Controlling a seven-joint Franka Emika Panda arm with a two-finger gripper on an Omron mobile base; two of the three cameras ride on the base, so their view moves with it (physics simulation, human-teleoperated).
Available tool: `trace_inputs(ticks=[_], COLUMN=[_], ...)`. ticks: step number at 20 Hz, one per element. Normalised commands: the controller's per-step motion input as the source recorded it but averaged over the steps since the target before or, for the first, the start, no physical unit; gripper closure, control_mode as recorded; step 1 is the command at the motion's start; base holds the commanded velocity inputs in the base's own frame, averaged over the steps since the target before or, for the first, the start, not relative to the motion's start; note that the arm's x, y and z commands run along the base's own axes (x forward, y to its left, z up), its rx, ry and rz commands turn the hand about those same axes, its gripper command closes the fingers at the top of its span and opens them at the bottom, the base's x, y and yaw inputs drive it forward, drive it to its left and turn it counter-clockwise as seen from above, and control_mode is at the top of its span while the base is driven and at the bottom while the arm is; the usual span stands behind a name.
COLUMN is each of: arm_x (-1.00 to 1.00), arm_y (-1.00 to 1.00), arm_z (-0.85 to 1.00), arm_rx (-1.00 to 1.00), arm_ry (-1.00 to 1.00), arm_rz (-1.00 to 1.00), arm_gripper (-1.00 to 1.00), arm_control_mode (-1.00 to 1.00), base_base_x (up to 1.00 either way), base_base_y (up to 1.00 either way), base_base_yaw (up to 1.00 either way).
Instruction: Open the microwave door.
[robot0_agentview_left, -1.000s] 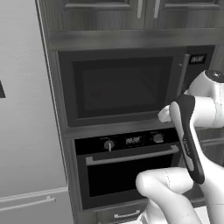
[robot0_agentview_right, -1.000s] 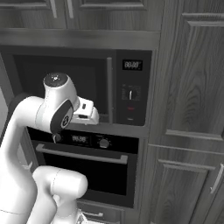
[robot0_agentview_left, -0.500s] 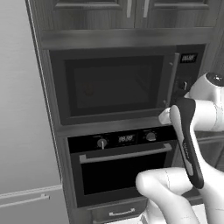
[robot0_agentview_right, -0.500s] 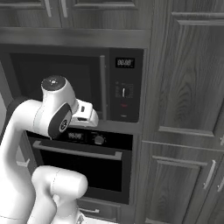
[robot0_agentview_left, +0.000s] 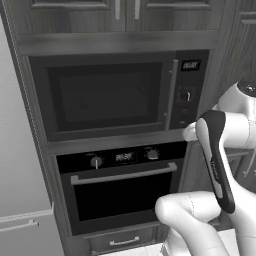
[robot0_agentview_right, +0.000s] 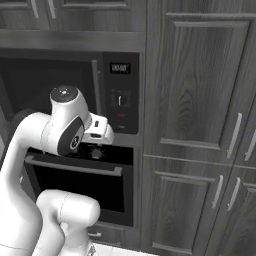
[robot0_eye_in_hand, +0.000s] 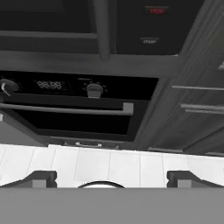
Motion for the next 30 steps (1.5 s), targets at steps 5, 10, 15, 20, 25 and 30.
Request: trace_inputs(ticks=[5, 10, 15, 20, 25, 30], arm_x=[0.00, -0.05, -0.09, 0.25, 0.76, 0.83], arm_y=[0.00, 0.00, 0.00, 0.00, 0.00, 0.00], arm_z=[0.00, 0.00, 0.10, 0.26, 0.22, 0.48], arm_rx=[0.00, 0.00, 0.00, 0.00, 0.00, 0.02], arm_ry=[0.00, -0.03, -0.11, -0.26, -0.24, -0.05], arm_rz=[0.00, 0.00, 0.00, 0.00, 0.00, 0.00], arm_gripper=[-1.00, -1.00, -1.00, -1.00, -1.00, -1.00], arm_control_mode=[1.00, -1.00, -1.00, -1.00, -1.00, -1.00], base_base_x=[-0.42, -0.06, 0.00, 0.00, 0.00, 0.00], base_base_y=[0.00, 0.00, 0.00, 0.00, 0.00, 0.00], base_base_yaw=[0.00, 0.00, 0.00, 0.00, 0.00, 0.00])
